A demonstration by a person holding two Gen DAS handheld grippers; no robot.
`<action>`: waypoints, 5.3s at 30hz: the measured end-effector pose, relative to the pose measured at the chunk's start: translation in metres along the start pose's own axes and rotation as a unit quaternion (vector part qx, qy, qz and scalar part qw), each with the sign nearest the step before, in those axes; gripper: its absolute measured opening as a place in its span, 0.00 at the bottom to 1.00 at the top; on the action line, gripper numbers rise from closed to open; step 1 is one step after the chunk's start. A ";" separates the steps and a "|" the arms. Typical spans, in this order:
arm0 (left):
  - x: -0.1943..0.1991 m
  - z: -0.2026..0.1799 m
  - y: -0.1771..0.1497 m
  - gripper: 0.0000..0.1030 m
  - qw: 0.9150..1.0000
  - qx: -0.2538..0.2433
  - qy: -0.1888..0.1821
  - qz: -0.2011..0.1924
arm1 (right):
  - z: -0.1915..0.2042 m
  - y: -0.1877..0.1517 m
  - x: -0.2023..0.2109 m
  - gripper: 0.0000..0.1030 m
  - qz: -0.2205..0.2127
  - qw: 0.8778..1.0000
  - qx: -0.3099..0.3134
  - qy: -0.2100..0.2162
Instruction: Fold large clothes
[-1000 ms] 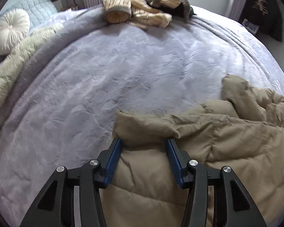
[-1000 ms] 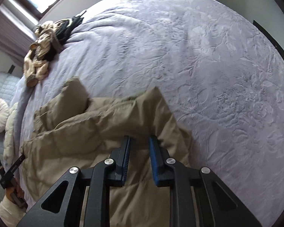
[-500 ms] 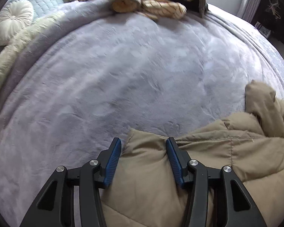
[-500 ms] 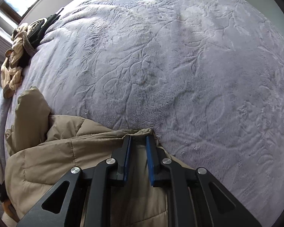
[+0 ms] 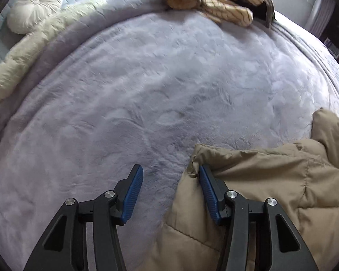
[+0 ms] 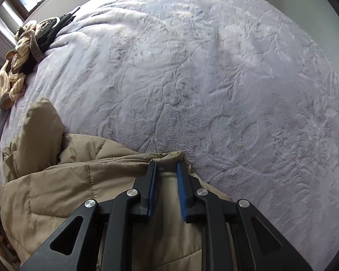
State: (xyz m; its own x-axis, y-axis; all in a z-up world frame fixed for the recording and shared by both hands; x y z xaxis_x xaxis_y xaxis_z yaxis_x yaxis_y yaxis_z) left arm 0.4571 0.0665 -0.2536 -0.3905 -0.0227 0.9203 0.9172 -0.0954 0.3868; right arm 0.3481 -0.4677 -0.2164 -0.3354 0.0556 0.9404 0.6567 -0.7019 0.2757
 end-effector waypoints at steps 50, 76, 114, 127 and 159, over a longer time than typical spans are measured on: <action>0.127 -0.053 -0.188 1.00 0.988 -0.063 -0.106 0.096 | -0.042 -0.221 0.098 1.00 0.144 0.958 -0.137 0.208; 0.055 -0.006 -0.191 1.00 0.926 0.172 -0.334 0.044 | -0.072 -0.226 0.051 1.00 0.164 0.881 -0.285 0.339; 0.118 -0.052 -0.126 0.21 0.937 0.076 -0.332 -0.084 | -0.076 -0.200 0.052 0.23 0.148 0.868 -0.220 0.420; 0.159 0.005 -0.274 0.21 0.925 0.060 -0.376 0.016 | -0.143 -0.307 0.097 0.23 0.183 0.866 -0.232 0.403; 0.259 0.064 -0.310 0.22 0.965 -0.081 -0.244 0.044 | -0.133 -0.381 0.211 0.25 0.166 0.957 -0.104 0.213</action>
State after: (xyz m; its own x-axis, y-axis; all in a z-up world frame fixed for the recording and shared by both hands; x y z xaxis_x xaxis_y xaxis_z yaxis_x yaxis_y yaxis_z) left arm 0.0764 0.1538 -0.1317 -0.1908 0.4304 0.8822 0.9057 -0.2694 0.3273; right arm -0.0630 -0.2825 -0.1493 -0.4048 -0.4592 0.7908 0.6415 -0.7589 -0.1123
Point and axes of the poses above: each gripper's, at about its wrist camera, not at the fingertips, and x roughly against the way its jaws point, z to its left, y to its top, the point moved 3 cm from there along -x, roughly the way its jaws point, and after that the axes turned 10 degrees about -x, right-handed, at the moved point
